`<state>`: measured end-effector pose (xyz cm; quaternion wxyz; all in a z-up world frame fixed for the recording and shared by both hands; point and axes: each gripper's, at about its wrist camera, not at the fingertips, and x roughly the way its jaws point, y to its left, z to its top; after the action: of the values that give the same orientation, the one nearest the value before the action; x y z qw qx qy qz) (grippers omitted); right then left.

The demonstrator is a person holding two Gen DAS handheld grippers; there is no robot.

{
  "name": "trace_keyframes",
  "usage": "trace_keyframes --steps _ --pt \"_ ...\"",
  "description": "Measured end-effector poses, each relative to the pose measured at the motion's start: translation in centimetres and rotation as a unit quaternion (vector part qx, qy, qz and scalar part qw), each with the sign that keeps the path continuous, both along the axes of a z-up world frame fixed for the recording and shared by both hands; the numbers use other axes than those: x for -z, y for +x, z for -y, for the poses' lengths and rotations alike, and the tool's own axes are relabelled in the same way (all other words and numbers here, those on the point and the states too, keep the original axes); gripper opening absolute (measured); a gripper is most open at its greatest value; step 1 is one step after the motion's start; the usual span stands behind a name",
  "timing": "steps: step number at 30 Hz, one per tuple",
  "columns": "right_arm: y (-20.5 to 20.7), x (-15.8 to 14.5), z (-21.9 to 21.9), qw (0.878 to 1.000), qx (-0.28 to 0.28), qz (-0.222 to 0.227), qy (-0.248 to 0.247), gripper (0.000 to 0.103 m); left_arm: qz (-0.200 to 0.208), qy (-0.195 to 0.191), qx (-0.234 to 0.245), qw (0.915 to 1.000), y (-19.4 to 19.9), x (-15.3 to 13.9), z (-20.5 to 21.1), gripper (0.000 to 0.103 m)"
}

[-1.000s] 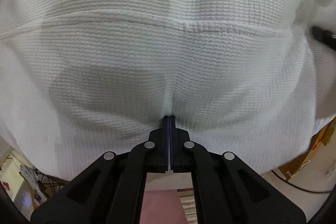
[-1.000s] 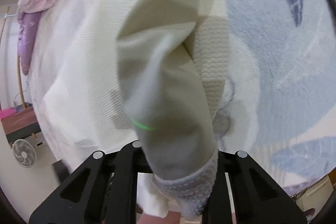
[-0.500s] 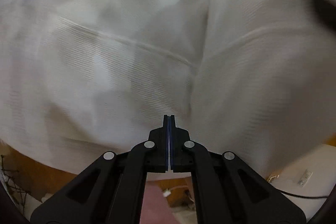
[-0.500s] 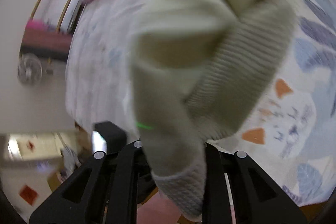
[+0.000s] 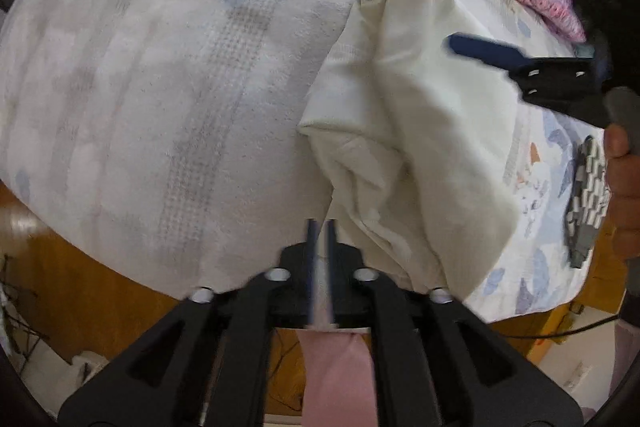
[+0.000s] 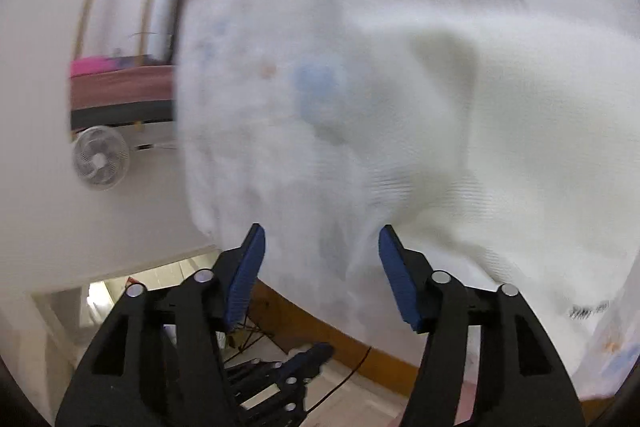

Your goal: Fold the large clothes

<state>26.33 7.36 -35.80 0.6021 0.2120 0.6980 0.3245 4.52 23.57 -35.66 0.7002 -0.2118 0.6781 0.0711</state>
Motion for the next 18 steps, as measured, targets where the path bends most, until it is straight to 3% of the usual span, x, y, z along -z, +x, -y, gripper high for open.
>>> trace_keyframes --steps 1,3,7,9,12,14,15,16,18 --pt "0.0 -0.8 0.6 1.0 0.005 0.013 -0.009 0.074 0.002 -0.012 0.001 0.9999 0.1 0.9 -0.5 0.04" --pt "0.1 -1.5 3.1 0.998 0.021 0.031 -0.042 0.074 0.009 -0.038 0.0 0.9992 0.6 0.9 -0.8 0.055" --pt "-0.6 -0.6 8.1 0.989 0.059 0.043 -0.129 0.074 0.02 -0.134 -0.02 0.9906 3.2 1.5 -1.1 0.063" --pt "-1.8 0.9 10.4 0.987 0.078 0.02 -0.139 0.074 0.027 -0.165 -0.024 0.9856 4.6 1.9 0.0 0.069" --pt "-4.5 6.1 13.1 0.979 0.115 -0.061 -0.157 0.074 0.021 -0.165 -0.018 0.9859 6.5 2.1 1.5 0.069" --pt "-6.8 8.9 12.7 0.974 0.136 -0.119 -0.134 0.065 0.023 -0.154 -0.001 0.9878 7.1 1.9 2.1 0.069" --pt "-8.6 10.3 11.1 0.975 0.129 -0.158 -0.087 0.046 0.024 -0.147 0.013 0.9887 7.2 1.8 2.3 0.069" --pt "-9.5 10.7 9.7 0.976 0.115 -0.175 -0.058 0.033 0.021 -0.135 0.028 0.9902 7.3 1.7 2.3 0.069" --pt "-12.7 10.8 5.7 0.977 0.041 -0.207 -0.014 0.023 0.008 -0.089 0.056 0.9944 7.5 2.1 1.8 0.069"
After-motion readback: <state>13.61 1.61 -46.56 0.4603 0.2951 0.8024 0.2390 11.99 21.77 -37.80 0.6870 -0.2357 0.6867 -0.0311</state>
